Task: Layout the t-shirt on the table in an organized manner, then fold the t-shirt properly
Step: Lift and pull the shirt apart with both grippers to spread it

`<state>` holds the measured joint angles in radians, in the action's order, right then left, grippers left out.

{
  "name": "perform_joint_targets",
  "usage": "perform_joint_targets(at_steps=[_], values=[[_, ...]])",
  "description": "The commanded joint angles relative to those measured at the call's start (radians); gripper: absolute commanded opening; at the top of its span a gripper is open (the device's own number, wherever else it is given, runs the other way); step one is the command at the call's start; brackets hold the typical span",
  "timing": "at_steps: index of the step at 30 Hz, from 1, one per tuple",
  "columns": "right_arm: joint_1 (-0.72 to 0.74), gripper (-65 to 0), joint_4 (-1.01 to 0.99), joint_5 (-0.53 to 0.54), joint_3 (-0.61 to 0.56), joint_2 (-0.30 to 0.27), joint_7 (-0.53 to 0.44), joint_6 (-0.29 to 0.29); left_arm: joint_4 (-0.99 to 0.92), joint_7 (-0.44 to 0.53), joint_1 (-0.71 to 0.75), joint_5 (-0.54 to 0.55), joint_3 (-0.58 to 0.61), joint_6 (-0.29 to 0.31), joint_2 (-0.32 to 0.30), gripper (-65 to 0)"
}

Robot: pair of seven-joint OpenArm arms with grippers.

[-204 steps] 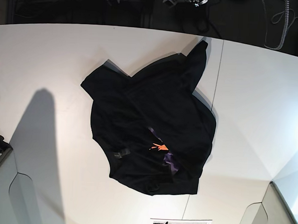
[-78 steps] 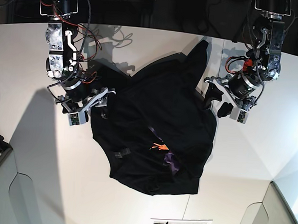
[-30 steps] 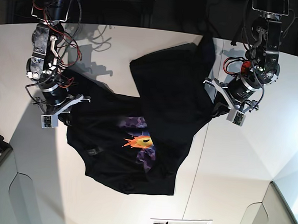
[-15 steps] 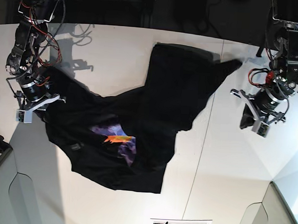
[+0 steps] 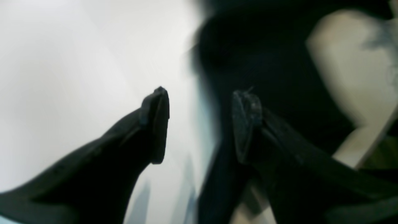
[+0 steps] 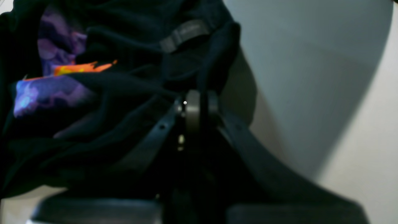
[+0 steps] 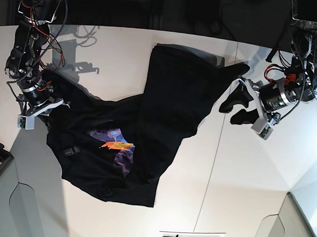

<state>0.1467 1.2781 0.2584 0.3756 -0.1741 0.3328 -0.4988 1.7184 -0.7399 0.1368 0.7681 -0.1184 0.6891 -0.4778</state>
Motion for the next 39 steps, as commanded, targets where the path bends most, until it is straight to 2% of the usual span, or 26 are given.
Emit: perform_joint_targets(at_steps=[1, 8, 13, 16, 20, 28, 29, 30, 33, 35, 39], values=[[0.011, -65.0, 0.019, 0.015, 0.004, -0.010, -0.022, -0.006, 0.048, 0.013, 0.006, 0.017, -0.011, 0.009, -0.013, -30.4], [0.005, -65.0, 0.019, 0.011, 0.004, 0.014, -0.022, -0.006, 0.151, 0.014, 0.098, 0.014, 0.009, 0.009, 0.027, -30.4], [0.006, -65.0, 0.019, 0.012, 0.003, 0.015, -0.021, -0.006, 0.132, 0.026, 0.143, -0.123, 0.075, 0.008, 0.071, -30.4], [0.005, -65.0, 0.019, 0.011, 0.004, 0.024, -0.019, -0.006, 0.111, 0.041, 0.152, -0.202, 0.094, -0.035, 0.085, -30.4], [0.005, -65.0, 0.019, 0.011, 0.004, 0.027, 0.002, -0.006, 0.101, 0.064, 0.151, -0.249, 0.092, -0.080, 0.084, -30.4], [0.005, -65.0, 0.019, 0.011, 0.004, 0.025, 0.002, -0.006, 0.100, 0.068, 0.158, -0.225, 0.092, -0.078, 0.084, -31.2], [0.005, -65.0, 0.019, 0.011, 0.004, 0.025, 0.002, -0.006, 0.100, 0.068, 0.161, -0.218, 0.092, -0.071, 0.084, -34.5], [0.005, -65.0, 0.019, 0.011, 0.004, 0.025, 0.002, -0.006, 0.100, 0.067, 0.163, -0.206, 0.092, -0.062, 0.084, -40.7], [0.005, -65.0, 0.019, 0.011, 0.004, 0.025, 0.002, -0.006, 0.100, 0.066, 0.171, -0.148, 0.092, -0.016, 0.084, -63.7], [0.005, -65.0, 0.019, 0.011, 0.004, 0.025, 0.002, -0.006, 0.100, 0.067, 0.177, -0.121, 0.092, 0.009, 0.084, -65.0], [0.005, -65.0, 0.019, 0.011, 0.004, 0.025, 0.002, -0.006, 0.108, 0.066, 0.176, -0.121, 0.080, 0.009, 0.078, -65.0]])
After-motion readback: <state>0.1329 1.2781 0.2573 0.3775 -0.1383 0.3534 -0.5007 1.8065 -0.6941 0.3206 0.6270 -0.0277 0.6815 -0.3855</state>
